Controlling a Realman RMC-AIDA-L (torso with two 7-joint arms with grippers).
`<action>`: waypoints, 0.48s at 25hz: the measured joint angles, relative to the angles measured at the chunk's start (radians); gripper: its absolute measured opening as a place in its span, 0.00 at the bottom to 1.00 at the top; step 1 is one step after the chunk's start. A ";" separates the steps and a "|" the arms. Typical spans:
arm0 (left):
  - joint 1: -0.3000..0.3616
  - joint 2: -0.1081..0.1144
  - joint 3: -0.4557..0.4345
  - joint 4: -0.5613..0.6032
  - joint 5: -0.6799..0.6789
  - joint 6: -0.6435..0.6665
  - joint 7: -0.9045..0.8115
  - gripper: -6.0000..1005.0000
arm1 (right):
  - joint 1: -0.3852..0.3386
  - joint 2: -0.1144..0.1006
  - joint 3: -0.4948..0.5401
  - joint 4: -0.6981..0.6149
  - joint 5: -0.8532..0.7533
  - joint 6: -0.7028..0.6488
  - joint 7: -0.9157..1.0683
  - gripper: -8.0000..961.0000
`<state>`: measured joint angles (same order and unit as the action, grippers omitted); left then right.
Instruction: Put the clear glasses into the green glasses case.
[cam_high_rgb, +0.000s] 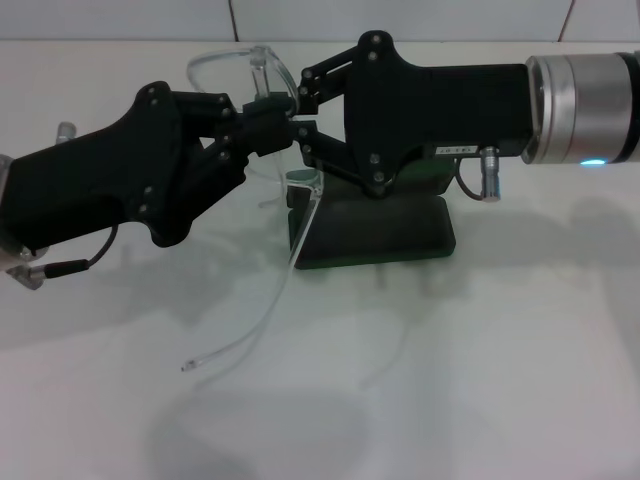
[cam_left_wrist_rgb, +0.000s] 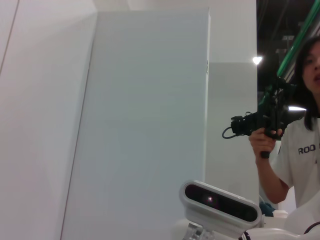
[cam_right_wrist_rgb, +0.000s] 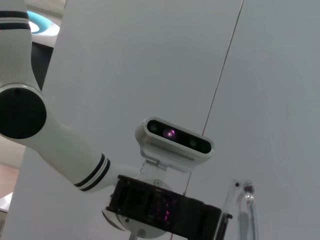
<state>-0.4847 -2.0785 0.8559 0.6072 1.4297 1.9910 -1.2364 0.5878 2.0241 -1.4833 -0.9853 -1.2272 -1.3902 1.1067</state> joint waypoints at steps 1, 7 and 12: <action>0.000 0.000 0.000 0.000 0.000 0.000 0.000 0.07 | 0.000 0.000 0.000 0.000 0.000 0.000 -0.001 0.12; 0.000 0.000 0.000 -0.001 0.000 0.000 0.000 0.07 | 0.000 -0.001 0.000 0.008 0.000 0.002 -0.012 0.12; 0.000 0.000 0.000 -0.001 -0.001 0.000 0.000 0.07 | 0.000 0.000 0.000 0.009 0.000 -0.005 -0.014 0.12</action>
<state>-0.4847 -2.0785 0.8560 0.6058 1.4283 1.9910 -1.2364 0.5874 2.0246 -1.4836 -0.9758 -1.2271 -1.3948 1.0931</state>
